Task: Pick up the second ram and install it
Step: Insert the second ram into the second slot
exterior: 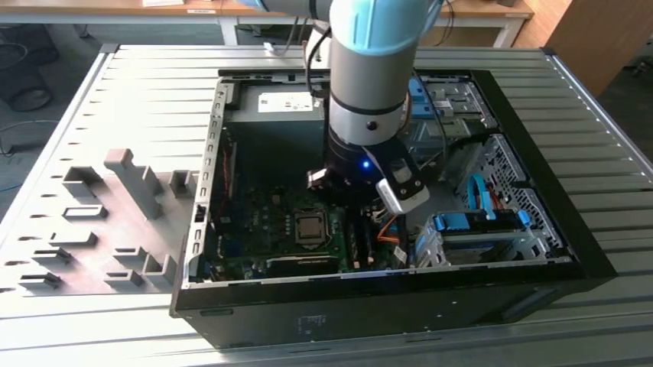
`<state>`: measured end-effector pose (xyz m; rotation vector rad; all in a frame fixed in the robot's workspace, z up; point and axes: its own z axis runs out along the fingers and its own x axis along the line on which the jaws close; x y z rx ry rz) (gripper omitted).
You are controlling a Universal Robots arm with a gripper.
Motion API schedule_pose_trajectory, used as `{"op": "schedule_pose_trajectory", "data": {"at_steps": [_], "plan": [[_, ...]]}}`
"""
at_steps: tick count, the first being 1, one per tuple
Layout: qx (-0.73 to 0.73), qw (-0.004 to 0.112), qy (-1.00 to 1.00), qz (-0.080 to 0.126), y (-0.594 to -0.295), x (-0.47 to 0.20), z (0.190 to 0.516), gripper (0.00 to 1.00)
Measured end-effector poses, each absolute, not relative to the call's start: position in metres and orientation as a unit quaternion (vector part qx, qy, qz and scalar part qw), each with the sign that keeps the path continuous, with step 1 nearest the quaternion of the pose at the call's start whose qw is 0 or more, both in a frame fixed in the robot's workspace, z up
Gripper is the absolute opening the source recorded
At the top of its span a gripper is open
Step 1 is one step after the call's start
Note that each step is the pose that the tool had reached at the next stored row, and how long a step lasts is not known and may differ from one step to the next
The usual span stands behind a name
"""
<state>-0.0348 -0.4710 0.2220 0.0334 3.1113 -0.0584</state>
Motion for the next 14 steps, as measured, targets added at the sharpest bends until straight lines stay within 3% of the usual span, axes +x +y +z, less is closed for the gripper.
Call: {"op": "schedule_pose_trajectory", "data": {"at_steps": [3,7,14], "plan": [[0.011,0.015,1.000,-0.019,-0.470,-0.035,0.235,0.22],[0.011,0.015,1.000,-0.023,-0.467,-0.035,0.251,0.11],[0.011,0.015,1.000,-0.024,-0.467,-0.035,0.254,0.11]]}}
